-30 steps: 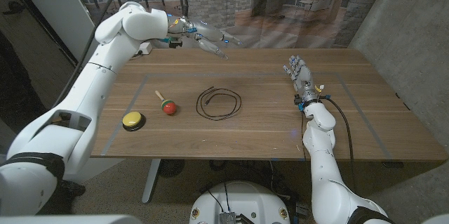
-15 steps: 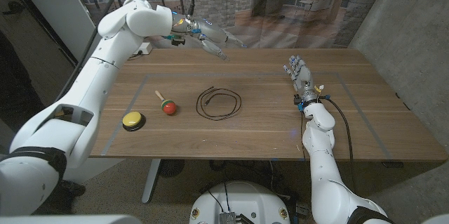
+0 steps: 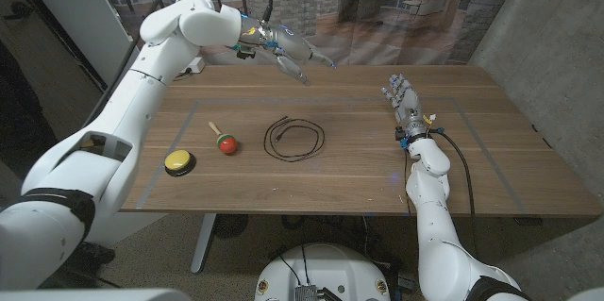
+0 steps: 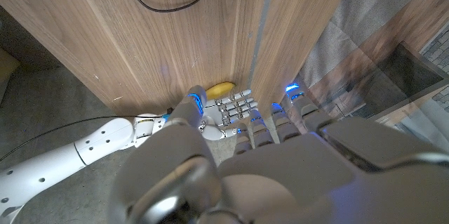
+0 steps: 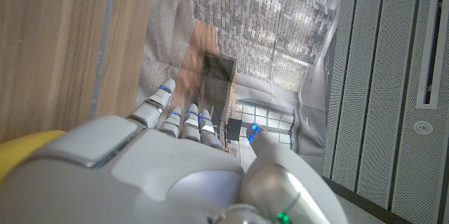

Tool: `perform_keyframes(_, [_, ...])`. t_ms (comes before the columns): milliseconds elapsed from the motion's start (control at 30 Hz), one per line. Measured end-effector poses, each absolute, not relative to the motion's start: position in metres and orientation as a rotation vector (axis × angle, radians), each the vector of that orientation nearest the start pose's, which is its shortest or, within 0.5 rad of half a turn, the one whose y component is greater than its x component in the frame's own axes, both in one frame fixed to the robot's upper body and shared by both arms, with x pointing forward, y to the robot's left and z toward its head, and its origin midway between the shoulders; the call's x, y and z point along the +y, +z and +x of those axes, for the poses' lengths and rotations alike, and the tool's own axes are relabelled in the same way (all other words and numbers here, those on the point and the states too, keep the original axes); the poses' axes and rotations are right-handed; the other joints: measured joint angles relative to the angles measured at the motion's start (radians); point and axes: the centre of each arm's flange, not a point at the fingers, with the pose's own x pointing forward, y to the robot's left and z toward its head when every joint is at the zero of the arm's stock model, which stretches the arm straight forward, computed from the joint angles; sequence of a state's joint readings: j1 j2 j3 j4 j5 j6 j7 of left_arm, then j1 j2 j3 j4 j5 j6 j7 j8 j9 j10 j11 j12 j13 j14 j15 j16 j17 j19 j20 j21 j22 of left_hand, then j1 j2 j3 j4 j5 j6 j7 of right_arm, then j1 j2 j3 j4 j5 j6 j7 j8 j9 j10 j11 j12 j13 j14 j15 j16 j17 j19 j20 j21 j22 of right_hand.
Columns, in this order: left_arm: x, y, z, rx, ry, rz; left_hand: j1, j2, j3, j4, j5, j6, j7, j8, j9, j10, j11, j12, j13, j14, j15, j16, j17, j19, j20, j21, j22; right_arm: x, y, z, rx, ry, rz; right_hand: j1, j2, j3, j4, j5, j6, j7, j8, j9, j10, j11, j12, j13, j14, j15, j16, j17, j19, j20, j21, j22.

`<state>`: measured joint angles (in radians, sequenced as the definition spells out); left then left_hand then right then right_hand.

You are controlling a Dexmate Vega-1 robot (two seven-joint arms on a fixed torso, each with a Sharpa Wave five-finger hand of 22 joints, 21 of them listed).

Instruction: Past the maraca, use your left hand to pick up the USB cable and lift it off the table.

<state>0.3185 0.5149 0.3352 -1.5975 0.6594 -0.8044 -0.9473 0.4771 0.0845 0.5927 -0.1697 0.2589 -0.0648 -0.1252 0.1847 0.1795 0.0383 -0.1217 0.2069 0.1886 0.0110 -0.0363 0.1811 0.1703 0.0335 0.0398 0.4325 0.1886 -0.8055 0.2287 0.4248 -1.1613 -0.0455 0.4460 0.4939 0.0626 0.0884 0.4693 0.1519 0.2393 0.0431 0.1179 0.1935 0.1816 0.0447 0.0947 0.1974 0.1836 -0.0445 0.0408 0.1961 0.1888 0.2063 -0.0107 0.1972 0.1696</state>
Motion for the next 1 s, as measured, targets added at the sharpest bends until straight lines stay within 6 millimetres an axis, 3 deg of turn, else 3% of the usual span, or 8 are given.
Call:
perform_keyframes(467, [0.129, 0.203, 0.514, -1.012, -0.592, 2.241, 0.082, -0.013, -0.016, -0.010, 0.001, 0.053, -0.030, 0.016, 0.000, 0.028, -0.027, 0.005, 0.000, 0.029, 0.003, 0.004, 0.000, 0.005, 0.005, -0.004, 0.005, -0.271, -0.039, 0.650, -0.789, 0.142, 0.139, 0.000, 0.000, 0.000, 0.000, 0.000, 0.000, 0.000, 0.000, 0.000, 0.000, 0.000, 0.000, 0.000, 0.000, 0.000, 0.000, 0.000, 0.004, 0.004, 0.000, 0.000])
perform_keyframes(833, [0.121, 0.197, 0.514, -1.044, -0.602, 2.276, 0.129, -0.018, -0.020, -0.011, 0.008, 0.063, -0.030, 0.023, 0.000, 0.038, -0.038, 0.005, 0.005, 0.045, -0.002, 0.006, 0.000, 0.007, 0.018, -0.004, 0.005, -0.273, -0.039, 0.650, -0.790, 0.143, 0.142, 0.000, 0.000, 0.000, 0.000, 0.000, 0.000, 0.000, 0.000, 0.000, 0.000, 0.000, 0.000, 0.000, 0.000, 0.000, 0.000, 0.000, 0.004, 0.004, 0.000, 0.000])
perform_keyframes(1000, [0.117, 0.195, 0.514, -1.062, -0.606, 2.293, 0.165, -0.037, -0.032, -0.015, 0.008, 0.076, -0.043, 0.023, 0.005, 0.046, -0.045, 0.005, 0.005, 0.078, -0.001, 0.014, 0.004, 0.012, 0.014, -0.004, 0.005, -0.274, -0.041, 0.649, -0.790, 0.141, 0.141, 0.000, 0.000, 0.000, 0.000, 0.000, 0.000, 0.000, 0.000, 0.000, 0.000, 0.000, 0.000, 0.000, 0.002, 0.002, 0.000, 0.000, 0.004, 0.004, 0.000, 0.000])
